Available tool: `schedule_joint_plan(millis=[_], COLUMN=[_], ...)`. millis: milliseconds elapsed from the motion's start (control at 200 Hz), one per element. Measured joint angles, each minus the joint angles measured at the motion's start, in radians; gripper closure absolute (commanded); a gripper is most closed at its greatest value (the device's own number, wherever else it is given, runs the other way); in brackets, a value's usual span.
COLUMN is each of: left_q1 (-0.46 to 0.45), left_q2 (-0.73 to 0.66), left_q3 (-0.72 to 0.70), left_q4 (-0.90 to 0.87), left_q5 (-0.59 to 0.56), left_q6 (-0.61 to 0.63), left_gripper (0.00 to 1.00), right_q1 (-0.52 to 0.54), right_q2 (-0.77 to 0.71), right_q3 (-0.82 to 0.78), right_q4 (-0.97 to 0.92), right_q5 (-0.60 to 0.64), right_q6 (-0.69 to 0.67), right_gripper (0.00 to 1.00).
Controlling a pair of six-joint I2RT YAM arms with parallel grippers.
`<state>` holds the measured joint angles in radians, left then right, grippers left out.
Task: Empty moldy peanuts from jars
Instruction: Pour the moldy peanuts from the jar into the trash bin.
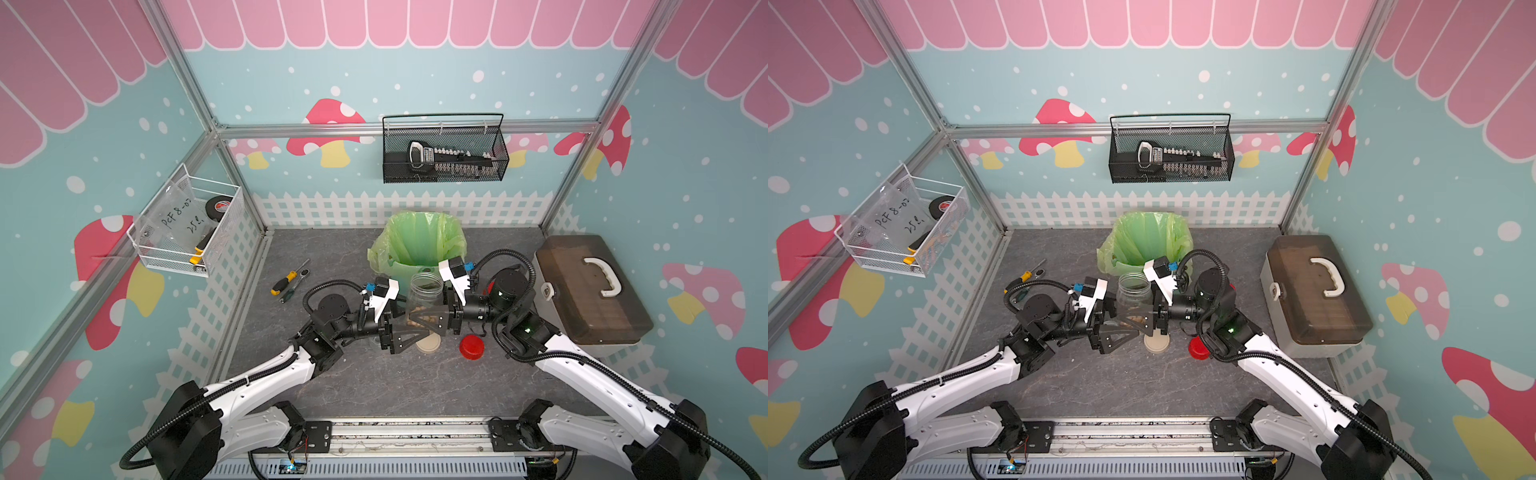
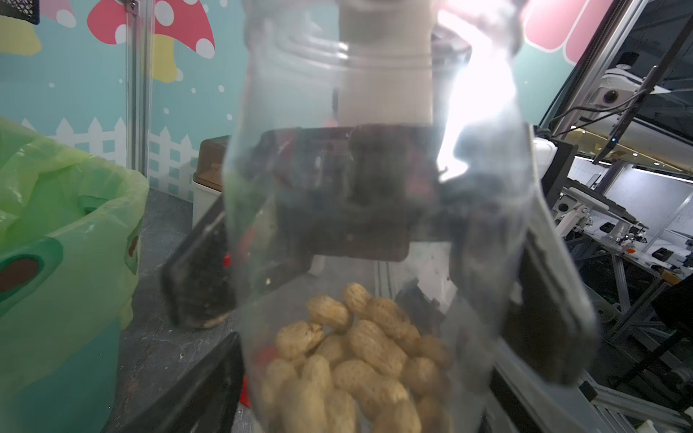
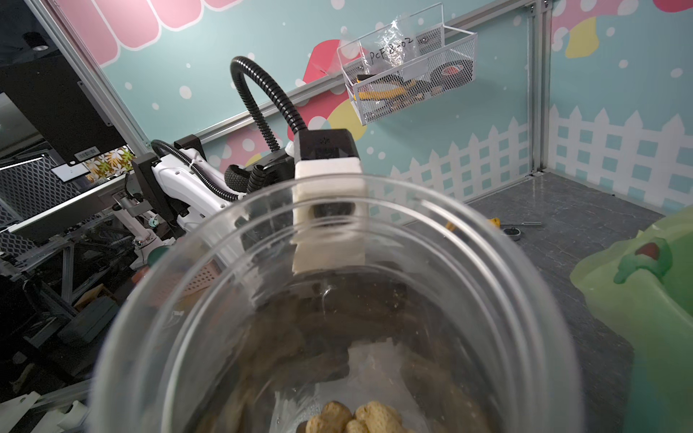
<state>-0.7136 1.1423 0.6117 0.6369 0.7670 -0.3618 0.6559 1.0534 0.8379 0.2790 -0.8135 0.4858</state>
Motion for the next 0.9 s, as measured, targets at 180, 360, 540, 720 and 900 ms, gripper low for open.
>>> schedule_joint_plan(millis=[180, 360, 540, 720, 900], left_q1=[0.000, 0.002, 0.011, 0.037, 0.061], left_q2=[-0.008, -0.047, -0.098, -0.172, -0.254], left_q3=[0.000, -0.001, -0.014, -0.058, -0.096], left_q4=[-0.001, -0.005, -0.007, -0.036, -0.082], left_q5=[-0.008, -0.020, -0.048, -0.151, -0.302], left_q6=[0.003, 0.007, 0.013, 0.029, 0.053], left_gripper=[0.05, 0.04, 0.04, 0.04, 0.04], right_q1=[-0.006, -0.040, -0.047, -0.047, -0.047], right_q2=[-0.046, -0.066, -0.041, 0.074, 0.246], right_q3=[0.024, 0.130, 0.332, 0.534, 0.702], right_q4=[-0.156, -0.375, -0.607, -0.779, -0.906], right_q5=[0.097, 0.242, 0.456, 0.695, 0.914], right_q6=[-0.060, -0.150, -0.259, -0.367, -0.476], right_gripper=[0.44, 0.44, 0.44, 0.45, 0.45])
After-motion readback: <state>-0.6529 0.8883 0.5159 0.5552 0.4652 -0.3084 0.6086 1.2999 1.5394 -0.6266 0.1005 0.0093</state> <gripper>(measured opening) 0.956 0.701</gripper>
